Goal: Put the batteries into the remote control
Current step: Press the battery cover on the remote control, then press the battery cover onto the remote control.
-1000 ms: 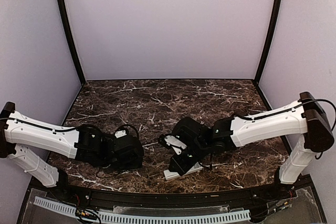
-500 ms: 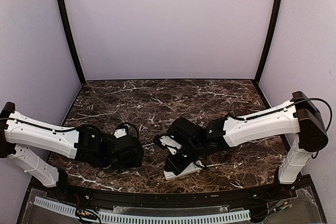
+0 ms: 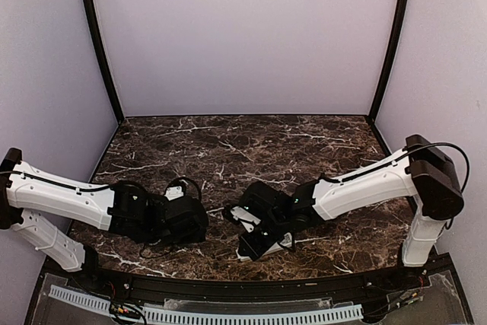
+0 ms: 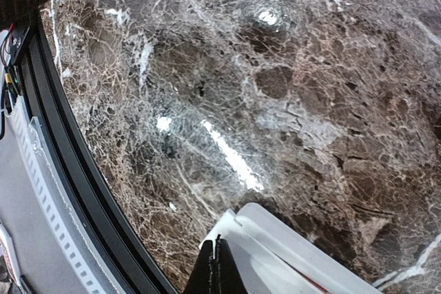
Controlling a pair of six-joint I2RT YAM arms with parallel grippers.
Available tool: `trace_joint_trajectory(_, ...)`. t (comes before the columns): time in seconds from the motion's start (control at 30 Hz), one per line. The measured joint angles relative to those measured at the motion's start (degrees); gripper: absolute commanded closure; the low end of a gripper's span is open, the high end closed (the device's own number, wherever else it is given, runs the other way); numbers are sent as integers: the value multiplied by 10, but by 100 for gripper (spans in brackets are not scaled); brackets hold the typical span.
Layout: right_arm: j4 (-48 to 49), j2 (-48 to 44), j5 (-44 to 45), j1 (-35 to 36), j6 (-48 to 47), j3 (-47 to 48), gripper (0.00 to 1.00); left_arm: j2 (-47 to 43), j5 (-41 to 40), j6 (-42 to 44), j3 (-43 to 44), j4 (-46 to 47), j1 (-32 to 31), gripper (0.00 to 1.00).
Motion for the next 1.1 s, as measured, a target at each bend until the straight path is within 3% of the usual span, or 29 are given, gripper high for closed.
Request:
trace_joint_trajectory(0.2,-33,-24,9,-3,0,0,100,1,-2,21,3,0,0,38)
trace_joint_trajectory(0.43,-41,-74,-21,-10,0,18,100,4,-16,104,24,18,-8,42)
trace_joint_trajectory(0.73,-54,-238,-4,-110,61,-57,100,22,35,412,24,158,-28,53)
trace_joint_trajectory(0.83,-73,-269,10,-148,78,-101,100,54,56,511,22,212,-46,65)
trace_joint_trajectory(1.0,-87,-287,8,-170,97,-170,100,135,91,626,25,307,-63,97)
trace_joint_trajectory(1.1,-86,-288,1,-176,102,-183,100,195,104,664,54,324,-66,100)
